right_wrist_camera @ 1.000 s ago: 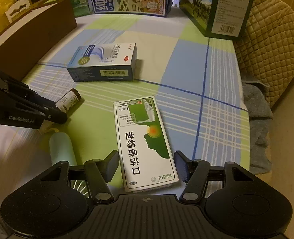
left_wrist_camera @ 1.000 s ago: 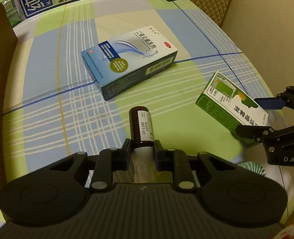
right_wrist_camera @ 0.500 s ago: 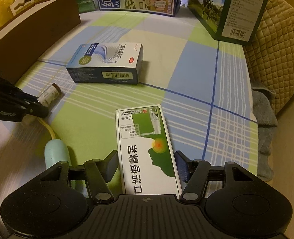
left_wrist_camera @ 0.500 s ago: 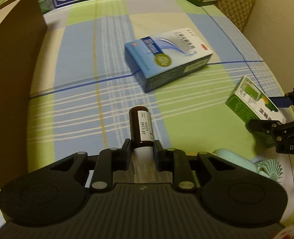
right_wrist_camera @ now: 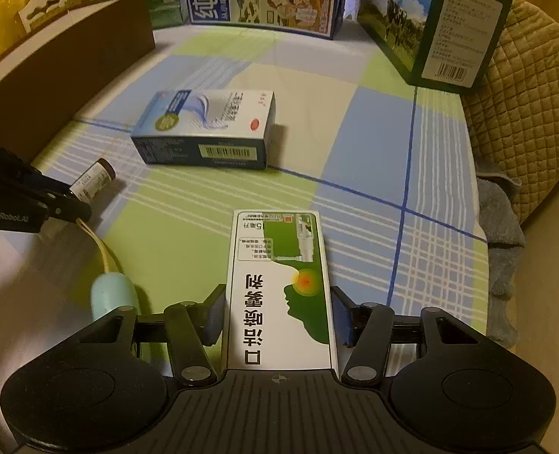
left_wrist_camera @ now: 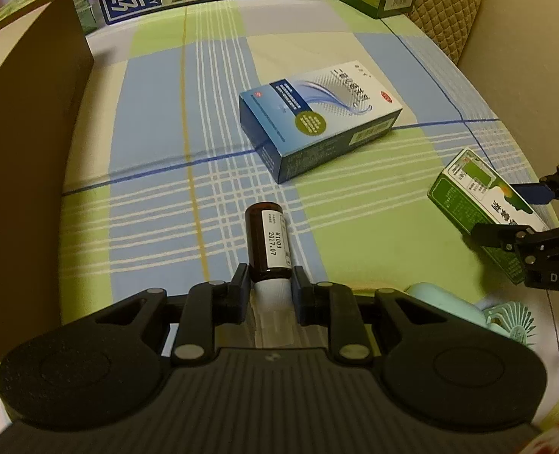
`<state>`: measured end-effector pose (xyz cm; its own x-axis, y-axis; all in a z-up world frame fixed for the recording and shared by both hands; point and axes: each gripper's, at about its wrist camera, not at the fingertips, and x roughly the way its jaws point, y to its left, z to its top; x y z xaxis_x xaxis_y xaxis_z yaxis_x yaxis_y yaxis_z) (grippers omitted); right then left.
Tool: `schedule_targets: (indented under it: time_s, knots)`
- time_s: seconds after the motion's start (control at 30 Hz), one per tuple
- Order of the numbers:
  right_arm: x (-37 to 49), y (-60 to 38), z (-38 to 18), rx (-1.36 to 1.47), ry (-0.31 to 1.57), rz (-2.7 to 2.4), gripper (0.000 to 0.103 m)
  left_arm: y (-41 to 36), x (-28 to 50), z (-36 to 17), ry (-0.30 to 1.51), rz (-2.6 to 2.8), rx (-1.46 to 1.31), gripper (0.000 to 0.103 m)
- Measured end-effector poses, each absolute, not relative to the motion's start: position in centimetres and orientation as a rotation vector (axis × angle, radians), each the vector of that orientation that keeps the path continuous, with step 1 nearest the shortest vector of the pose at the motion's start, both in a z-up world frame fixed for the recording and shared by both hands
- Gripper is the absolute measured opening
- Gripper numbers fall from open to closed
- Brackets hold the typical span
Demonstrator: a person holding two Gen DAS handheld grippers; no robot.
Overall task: Organize rigid objects
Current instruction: 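Carry the brown bottle and green box over the shoebox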
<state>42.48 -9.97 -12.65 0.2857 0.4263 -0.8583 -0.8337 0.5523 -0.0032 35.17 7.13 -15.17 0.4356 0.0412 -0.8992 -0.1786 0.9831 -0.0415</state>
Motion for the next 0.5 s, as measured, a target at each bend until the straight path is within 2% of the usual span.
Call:
schedule_targets:
  time_s: [0.5]
  knots:
    - [38.4,-7.4,-7.1,-0.38,0.931,0.951,0.052,8.1,32.0,-10.0,1.011,0.154,-0.174,0.019]
